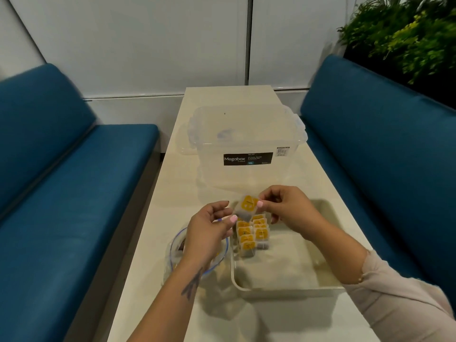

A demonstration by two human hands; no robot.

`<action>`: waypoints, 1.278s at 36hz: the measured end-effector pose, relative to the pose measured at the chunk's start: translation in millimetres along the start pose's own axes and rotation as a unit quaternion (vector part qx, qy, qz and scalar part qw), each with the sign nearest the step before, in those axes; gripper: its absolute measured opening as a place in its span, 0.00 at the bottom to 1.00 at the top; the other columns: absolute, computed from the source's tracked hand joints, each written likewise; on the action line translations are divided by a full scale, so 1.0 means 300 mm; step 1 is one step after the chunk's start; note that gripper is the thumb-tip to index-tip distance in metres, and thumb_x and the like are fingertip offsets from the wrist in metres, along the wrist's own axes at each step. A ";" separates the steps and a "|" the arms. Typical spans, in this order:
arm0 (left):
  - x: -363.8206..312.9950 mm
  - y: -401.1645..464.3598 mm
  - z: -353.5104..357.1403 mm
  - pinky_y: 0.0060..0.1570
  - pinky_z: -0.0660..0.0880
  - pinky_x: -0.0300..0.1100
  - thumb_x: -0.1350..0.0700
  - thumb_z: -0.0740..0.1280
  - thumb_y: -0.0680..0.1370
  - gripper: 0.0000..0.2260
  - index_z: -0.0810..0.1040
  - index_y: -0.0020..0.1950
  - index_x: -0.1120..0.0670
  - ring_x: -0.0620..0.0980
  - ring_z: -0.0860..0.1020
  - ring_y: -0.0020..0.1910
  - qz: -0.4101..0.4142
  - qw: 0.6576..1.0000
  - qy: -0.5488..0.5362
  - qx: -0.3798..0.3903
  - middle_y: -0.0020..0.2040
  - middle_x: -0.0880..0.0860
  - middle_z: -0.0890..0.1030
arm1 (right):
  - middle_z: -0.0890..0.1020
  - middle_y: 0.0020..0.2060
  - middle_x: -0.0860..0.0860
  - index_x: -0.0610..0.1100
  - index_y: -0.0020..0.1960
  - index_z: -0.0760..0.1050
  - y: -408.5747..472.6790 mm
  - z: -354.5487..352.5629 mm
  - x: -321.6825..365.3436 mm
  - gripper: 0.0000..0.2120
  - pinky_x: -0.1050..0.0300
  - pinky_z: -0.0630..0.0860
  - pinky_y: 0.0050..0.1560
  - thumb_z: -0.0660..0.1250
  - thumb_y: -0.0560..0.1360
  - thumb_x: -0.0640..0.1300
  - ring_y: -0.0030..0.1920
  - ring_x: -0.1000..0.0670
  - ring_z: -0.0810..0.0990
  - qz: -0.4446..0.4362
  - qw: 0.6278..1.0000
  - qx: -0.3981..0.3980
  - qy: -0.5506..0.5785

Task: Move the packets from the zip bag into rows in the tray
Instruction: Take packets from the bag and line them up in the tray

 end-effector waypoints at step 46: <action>-0.123 -0.038 -0.246 0.40 0.70 0.25 0.64 0.71 0.73 0.14 0.80 0.52 0.46 0.38 0.78 0.49 0.104 0.951 0.272 -0.108 0.48 0.42 0.80 | 0.81 0.36 0.56 0.53 0.39 0.75 -0.002 -0.038 -0.308 0.12 0.58 0.77 0.42 0.73 0.69 0.38 0.40 0.54 0.80 0.110 0.946 0.006 -0.304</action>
Point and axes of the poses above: each hand's wrist, its own y-axis towards the middle knuckle, its own z-axis out of the palm, x = y × z, the point moved 10 cm from there along y, towards the middle knuckle
